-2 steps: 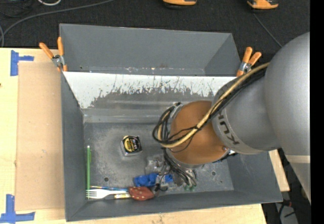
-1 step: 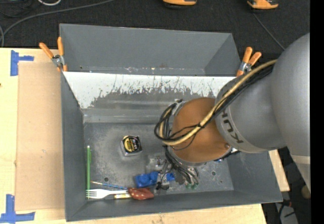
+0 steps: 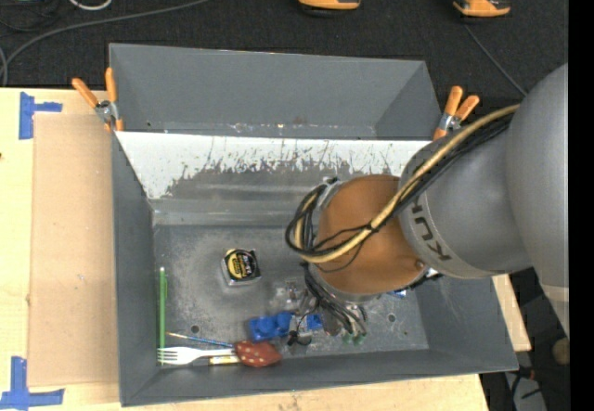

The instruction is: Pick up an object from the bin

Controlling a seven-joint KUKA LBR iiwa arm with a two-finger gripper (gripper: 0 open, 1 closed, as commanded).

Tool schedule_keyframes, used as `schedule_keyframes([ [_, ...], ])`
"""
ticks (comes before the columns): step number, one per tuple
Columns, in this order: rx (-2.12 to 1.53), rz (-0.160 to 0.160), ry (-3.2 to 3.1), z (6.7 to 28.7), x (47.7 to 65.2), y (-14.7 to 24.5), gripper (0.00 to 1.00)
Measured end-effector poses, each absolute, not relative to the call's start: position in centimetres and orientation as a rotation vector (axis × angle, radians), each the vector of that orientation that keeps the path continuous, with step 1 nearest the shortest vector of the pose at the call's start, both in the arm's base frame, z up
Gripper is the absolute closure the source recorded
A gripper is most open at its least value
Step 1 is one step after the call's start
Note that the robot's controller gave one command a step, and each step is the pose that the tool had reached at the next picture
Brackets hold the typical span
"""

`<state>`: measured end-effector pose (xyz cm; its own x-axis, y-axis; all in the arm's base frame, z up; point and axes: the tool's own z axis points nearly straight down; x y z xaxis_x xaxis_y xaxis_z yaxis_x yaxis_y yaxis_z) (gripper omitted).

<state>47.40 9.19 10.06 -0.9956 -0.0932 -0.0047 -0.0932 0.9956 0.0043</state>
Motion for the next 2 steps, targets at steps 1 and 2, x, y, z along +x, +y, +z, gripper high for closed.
schedule_keyframes([
  [1, -0.145, 0.005, 3.141, 11.2, 47.2, 9.2, 1.0],
  [2, -0.143, 0.007, 3.135, 13.2, 47.4, 9.2, 1.0],
])
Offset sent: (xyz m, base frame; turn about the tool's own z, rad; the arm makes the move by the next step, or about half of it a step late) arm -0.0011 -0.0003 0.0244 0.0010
